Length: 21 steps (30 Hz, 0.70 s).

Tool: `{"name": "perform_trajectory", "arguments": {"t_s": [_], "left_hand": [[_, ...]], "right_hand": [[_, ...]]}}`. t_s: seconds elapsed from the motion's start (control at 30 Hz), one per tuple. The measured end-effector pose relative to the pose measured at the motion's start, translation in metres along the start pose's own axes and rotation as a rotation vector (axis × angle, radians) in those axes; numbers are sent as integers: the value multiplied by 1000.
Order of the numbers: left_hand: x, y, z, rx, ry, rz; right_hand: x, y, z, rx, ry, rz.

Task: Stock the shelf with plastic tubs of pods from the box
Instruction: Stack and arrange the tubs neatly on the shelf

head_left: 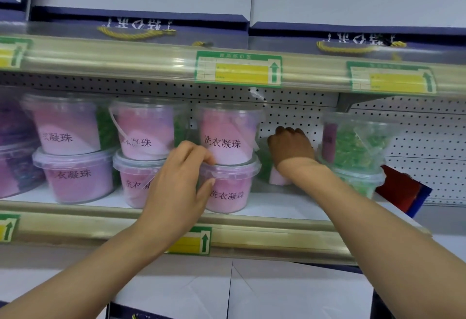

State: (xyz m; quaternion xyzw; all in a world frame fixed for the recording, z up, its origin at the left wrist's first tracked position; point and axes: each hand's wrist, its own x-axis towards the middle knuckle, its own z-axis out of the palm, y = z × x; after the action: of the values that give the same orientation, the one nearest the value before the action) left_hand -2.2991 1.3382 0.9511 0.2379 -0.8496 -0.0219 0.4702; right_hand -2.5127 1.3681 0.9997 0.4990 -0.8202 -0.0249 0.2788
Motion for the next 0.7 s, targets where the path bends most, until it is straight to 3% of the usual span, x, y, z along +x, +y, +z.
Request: {"name": "perform_trajectory", "arguments": {"t_s": [0.17,0.3,0.43,0.7], "left_hand": [[0,0,0,-12,-1,11],[0,-2,0,-13,3,18],[0,-2,0,-20,11,18],[2,-5,1,-12,4,36]], "right_hand": [[3,1,-8,533,-20,30],[-4,19,-10,360,-78,132],[-5,17,-1,245,-116,119],[3,9,17,575,46,25]]}}
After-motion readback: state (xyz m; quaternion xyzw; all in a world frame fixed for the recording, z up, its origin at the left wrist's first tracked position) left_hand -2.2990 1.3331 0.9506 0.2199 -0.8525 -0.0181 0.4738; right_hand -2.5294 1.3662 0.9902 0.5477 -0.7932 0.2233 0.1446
